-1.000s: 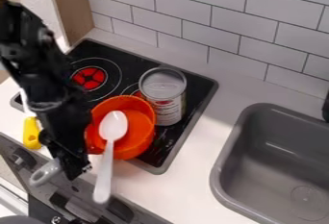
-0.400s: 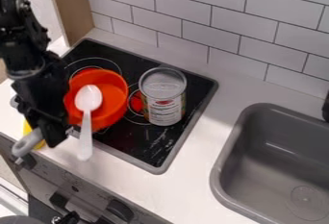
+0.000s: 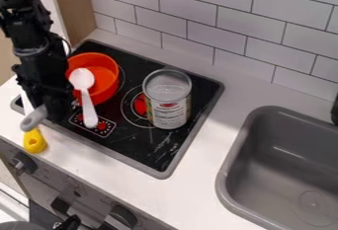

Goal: Place the orange pot on the left burner

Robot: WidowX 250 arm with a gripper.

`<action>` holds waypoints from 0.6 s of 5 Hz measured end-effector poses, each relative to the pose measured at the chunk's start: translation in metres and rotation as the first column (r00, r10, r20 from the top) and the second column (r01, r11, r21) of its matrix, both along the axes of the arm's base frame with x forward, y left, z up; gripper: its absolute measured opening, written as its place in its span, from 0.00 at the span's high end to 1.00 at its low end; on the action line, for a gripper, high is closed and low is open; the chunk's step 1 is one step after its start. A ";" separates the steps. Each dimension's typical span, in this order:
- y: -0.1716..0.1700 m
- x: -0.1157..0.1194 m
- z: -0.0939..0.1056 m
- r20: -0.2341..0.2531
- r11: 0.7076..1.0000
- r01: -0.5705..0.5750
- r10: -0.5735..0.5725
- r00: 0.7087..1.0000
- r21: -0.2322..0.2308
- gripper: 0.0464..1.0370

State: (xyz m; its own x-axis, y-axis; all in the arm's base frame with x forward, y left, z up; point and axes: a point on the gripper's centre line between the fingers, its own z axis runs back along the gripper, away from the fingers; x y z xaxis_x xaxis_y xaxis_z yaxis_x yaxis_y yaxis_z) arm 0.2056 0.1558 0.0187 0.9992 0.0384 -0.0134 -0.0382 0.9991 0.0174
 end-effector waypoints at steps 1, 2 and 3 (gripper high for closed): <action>-0.002 0.015 -0.007 -0.009 0.997 -0.071 0.071 0.997 -0.011 0.71; -0.006 0.030 -0.010 -0.012 0.992 -0.128 0.128 0.992 -0.019 0.71; -0.012 0.041 -0.013 -0.018 0.984 -0.174 0.173 0.985 -0.035 0.71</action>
